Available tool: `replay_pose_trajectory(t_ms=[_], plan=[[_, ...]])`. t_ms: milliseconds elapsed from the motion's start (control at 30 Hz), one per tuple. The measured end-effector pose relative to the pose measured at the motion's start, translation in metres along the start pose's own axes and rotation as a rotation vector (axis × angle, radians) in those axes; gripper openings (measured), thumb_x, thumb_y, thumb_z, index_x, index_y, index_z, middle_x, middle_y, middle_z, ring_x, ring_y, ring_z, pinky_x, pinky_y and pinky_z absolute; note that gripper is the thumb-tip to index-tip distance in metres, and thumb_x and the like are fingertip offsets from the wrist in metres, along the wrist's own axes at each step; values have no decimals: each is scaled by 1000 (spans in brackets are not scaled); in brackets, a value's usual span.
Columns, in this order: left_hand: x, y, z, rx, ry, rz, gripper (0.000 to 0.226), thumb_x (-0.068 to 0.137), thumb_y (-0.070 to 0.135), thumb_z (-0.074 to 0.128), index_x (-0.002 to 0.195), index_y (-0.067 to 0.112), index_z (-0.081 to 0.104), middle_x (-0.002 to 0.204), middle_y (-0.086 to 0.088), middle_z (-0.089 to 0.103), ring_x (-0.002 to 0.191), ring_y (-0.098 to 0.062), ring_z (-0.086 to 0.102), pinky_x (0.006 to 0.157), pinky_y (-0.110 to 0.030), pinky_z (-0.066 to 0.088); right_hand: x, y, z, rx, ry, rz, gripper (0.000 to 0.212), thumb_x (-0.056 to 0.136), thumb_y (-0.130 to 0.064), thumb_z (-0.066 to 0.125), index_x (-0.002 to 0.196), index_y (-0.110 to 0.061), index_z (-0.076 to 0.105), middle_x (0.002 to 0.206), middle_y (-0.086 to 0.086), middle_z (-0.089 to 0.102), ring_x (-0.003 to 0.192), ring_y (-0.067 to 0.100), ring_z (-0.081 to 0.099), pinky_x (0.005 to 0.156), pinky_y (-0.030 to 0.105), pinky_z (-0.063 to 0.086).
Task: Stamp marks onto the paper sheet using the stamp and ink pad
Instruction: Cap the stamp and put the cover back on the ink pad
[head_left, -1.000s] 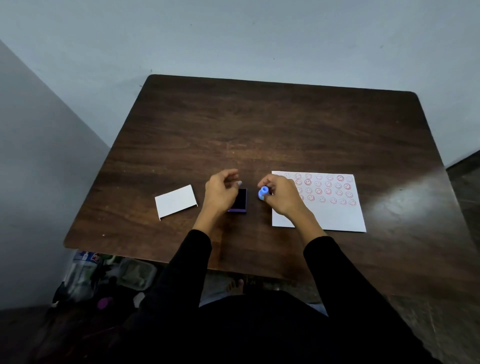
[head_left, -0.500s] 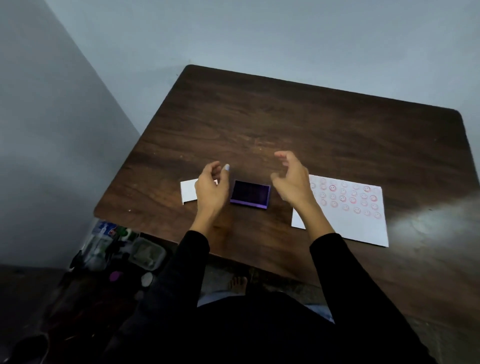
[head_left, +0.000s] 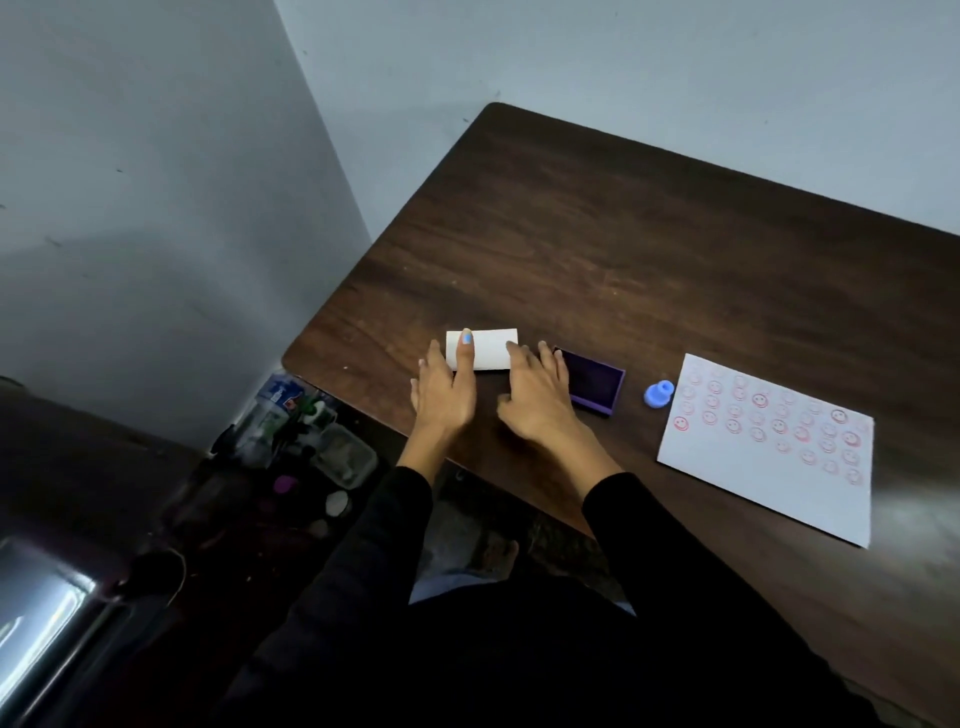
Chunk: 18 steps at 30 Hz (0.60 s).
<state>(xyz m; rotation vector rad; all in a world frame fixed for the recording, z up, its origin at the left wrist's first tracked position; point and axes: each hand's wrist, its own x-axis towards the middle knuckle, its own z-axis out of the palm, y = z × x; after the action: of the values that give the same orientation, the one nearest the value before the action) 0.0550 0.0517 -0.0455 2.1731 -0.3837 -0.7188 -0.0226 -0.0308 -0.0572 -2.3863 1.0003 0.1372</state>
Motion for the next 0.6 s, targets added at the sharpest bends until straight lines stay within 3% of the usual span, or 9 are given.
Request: replay_pose_trajectory(t_ms=[167,367,467,600], plan=[[-2,7,6,-111,11,100,66,93,58,25,140,12,34,143,-10,46,135,-30,36,115,-50,24,-8,0,-7,171,140,44,70,81,-14,60,142,-10,26,147,17,37,144,31,14,119,42,6],[-11,30,30,-83,4,273,42,96,22,45,135,7,42,134,-11,55,125,-25,50,101,-26,36,-29,26,-27,394,527,252,36,82,-13,58,118,-13,52,121,11,56,120,26,46,97,34,40],[-16,34,44,-72,-20,326,35,90,6,50,125,4,54,122,-14,64,115,-25,59,93,-22,42,-42,43,-27,464,617,334,22,84,-13,58,106,-11,57,111,11,57,108,25,53,87,32,43],[-21,33,58,-56,-50,322,31,88,2,53,118,3,60,114,-14,68,108,-23,63,93,-26,46,-53,57,-24,498,666,398,19,86,-13,56,105,-9,58,106,11,59,99,25,56,77,28,40]])
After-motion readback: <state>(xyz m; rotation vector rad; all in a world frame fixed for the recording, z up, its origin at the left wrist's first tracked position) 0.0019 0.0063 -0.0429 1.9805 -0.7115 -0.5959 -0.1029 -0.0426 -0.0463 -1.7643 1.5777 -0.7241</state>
